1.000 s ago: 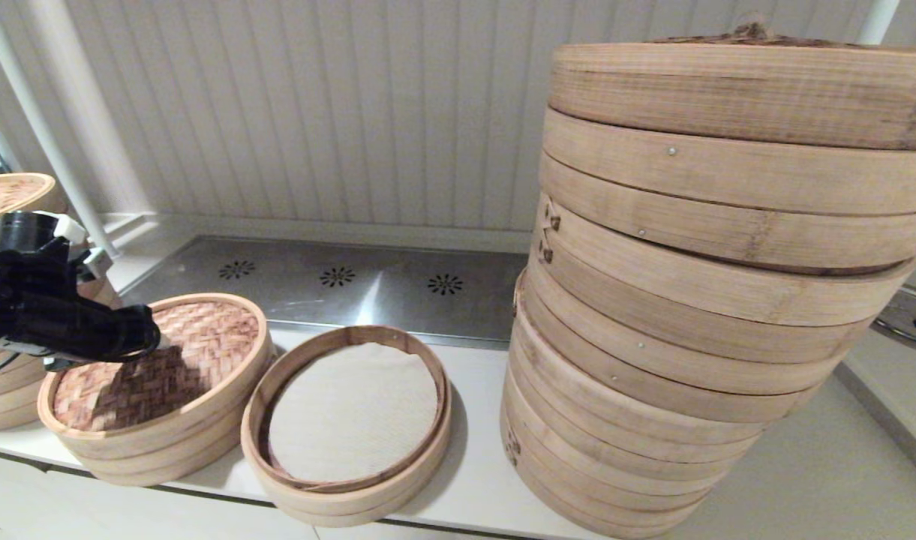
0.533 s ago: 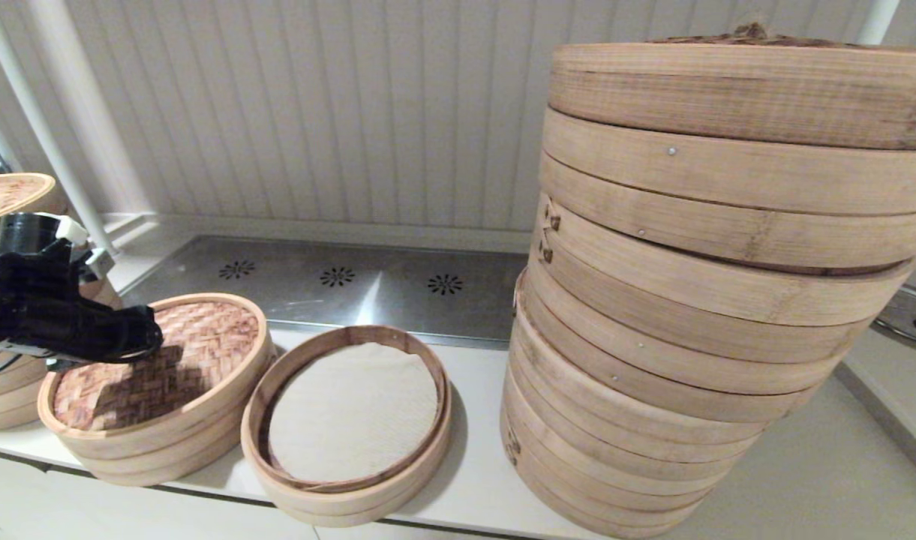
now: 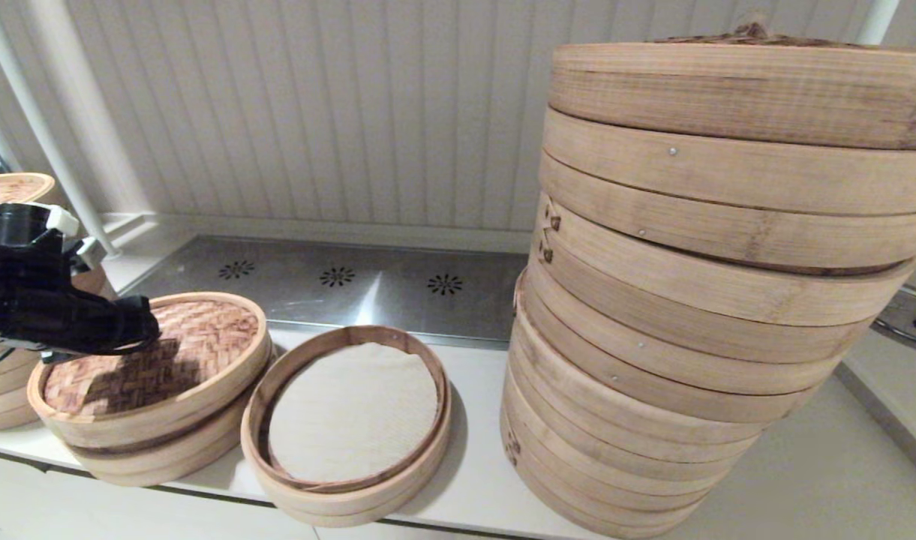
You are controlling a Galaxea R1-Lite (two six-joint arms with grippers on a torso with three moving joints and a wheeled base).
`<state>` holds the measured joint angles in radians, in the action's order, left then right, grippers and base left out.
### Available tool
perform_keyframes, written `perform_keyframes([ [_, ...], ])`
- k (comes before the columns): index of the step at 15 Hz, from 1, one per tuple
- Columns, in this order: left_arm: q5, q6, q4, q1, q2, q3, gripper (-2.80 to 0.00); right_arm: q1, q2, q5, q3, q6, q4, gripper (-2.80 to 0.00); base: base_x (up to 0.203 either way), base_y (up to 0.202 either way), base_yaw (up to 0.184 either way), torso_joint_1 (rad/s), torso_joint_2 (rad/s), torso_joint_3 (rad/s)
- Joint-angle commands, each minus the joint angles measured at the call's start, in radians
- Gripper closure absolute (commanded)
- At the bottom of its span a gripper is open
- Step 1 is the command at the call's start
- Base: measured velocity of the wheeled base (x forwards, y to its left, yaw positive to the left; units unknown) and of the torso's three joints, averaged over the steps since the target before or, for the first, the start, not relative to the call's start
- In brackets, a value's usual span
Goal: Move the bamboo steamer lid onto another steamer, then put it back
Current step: Pick up the steamer
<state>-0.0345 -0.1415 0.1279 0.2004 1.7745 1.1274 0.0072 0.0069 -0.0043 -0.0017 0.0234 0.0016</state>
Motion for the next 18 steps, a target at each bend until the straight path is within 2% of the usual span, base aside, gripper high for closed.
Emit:
perform_keyframes([
  [1,-0.001,-0.001,0.001,-0.001,-0.025,-0.002,0.00,0.000,0.001,0.000,0.000,0.000,0.000,0.00,0.000,0.000,0.000,0.000,0.00,0.000],
  [5,-0.033,-0.004,0.001,-0.003,-0.049,-0.003,0.00,0.000,0.001,0.000,0.000,0.001,0.000,0.00,0.000,0.000,0.000,0.000,0.00,0.000],
  [12,-0.043,-0.006,0.001,-0.004,-0.090,-0.037,0.00,0.000,0.001,0.000,0.000,0.000,0.000,0.00,0.000,0.000,0.000,0.000,0.00,0.000],
  [15,-0.103,-0.002,0.001,-0.004,-0.193,-0.078,0.00,0.000,0.001,0.000,0.000,0.000,0.000,0.00,0.000,0.000,0.000,0.000,0.00,0.000],
  [18,-0.117,-0.001,0.003,-0.004,-0.226,-0.088,0.00,0.000,0.001,0.000,0.000,0.000,0.000,0.00,0.000,0.000,0.000,0.000,0.00,0.000],
])
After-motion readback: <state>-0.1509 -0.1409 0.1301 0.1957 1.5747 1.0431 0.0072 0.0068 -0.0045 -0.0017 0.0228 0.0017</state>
